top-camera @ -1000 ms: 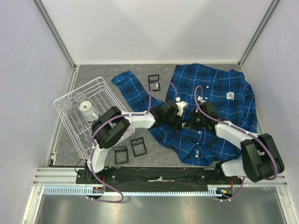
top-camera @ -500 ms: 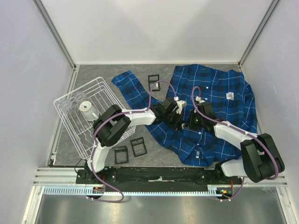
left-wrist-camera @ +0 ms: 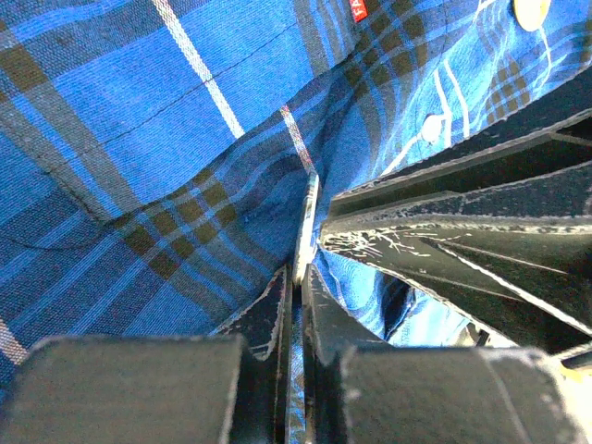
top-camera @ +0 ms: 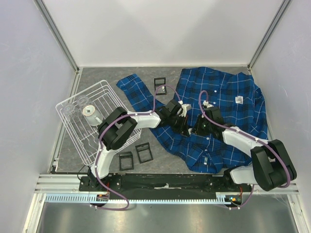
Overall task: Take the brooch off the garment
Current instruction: Remove the brooch from the clothes.
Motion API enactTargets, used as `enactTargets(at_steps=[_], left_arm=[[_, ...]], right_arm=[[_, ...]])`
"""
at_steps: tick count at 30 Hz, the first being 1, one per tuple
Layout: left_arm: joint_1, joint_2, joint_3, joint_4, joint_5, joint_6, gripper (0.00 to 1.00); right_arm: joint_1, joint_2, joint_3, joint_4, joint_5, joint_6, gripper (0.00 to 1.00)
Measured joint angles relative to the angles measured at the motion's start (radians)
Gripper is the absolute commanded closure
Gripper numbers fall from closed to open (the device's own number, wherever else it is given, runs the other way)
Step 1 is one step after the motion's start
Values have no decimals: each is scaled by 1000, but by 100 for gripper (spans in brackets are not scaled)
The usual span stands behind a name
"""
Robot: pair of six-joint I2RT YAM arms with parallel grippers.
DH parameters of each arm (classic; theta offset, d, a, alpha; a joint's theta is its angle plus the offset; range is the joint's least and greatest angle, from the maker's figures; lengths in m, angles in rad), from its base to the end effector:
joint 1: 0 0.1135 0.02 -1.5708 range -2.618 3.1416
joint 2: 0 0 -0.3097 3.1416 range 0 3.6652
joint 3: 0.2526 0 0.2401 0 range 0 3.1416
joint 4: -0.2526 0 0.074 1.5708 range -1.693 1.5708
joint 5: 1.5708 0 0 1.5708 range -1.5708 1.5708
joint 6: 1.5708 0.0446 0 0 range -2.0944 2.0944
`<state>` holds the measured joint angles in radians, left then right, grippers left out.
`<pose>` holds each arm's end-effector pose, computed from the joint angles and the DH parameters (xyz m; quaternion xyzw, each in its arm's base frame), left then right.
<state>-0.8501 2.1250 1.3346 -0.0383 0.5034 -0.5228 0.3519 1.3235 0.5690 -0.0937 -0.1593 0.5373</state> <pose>0.2911 -0.3640 0.1705 0.2362 0.8758 -0.4021 0.1245 0.2160 0.0869 0.2097 0.0583 0.9311 0.2187 0.2861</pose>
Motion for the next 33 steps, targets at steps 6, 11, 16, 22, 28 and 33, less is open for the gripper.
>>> enactTargets(at_steps=[6,11,16,22,28,33], left_arm=[[5,6,0,5,14,-11,98],[9,10,1,8,26,-19,98],[14,16,2,13,43,-23,98],[38,42,3,46,123,-54,98],[61,76,31,44,188,-77,98],[62,76,32,40,185,-77,98]], right_arm=[[1,24,-5,3,-2,-5,83],[1,28,-5,9,-4,-10,83],[1,38,-6,23,-8,-10,83],[2,51,-5,37,-7,-8,84],[6,84,24,26,13,-11,85],[21,100,46,4,37,-12,86]])
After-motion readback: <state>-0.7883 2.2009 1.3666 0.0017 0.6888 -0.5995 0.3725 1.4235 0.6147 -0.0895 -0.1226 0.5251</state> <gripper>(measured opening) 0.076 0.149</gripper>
